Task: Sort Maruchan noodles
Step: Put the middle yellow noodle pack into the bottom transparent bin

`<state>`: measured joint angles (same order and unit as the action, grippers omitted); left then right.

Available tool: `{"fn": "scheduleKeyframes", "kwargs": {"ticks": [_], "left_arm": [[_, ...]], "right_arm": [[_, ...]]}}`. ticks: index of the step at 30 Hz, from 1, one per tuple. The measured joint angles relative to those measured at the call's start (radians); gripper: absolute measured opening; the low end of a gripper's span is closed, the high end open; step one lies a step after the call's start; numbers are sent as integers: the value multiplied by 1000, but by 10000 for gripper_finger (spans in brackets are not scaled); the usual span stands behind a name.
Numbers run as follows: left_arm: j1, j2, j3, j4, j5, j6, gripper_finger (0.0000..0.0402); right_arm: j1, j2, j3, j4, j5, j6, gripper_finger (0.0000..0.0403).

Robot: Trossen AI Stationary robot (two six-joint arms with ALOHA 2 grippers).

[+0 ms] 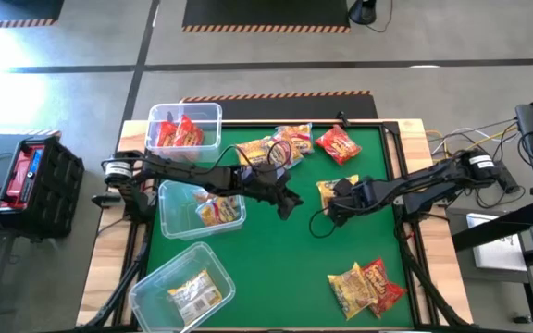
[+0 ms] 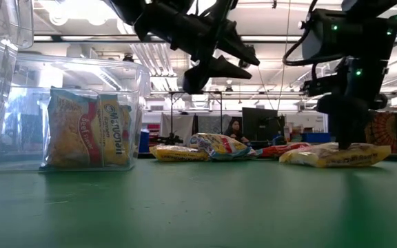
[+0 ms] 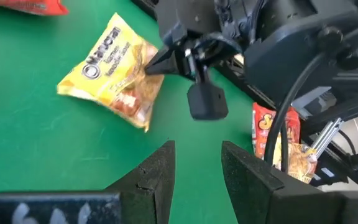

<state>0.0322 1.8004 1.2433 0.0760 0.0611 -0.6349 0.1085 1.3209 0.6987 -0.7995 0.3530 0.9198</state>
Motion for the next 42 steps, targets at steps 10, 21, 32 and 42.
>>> {"fn": "scheduleKeyframes", "kwargs": {"ticks": [10, 21, 32, 42], "left_arm": [[27, 0, -2, -4, -44, -139, 113], [48, 0, -1, 31, -96, -156, 113], [43, 86, 0, 285, -101, -344, 113], [42, 185, 6, 329, -27, -482, 113]], "right_arm": [[0, -80, -4, 88, -175, -100, 9], [0, -267, -3, -30, -196, -201, 9], [0, -249, -81, 17, -205, -239, 9], [0, -196, -145, 276, -204, -250, 9]]}}
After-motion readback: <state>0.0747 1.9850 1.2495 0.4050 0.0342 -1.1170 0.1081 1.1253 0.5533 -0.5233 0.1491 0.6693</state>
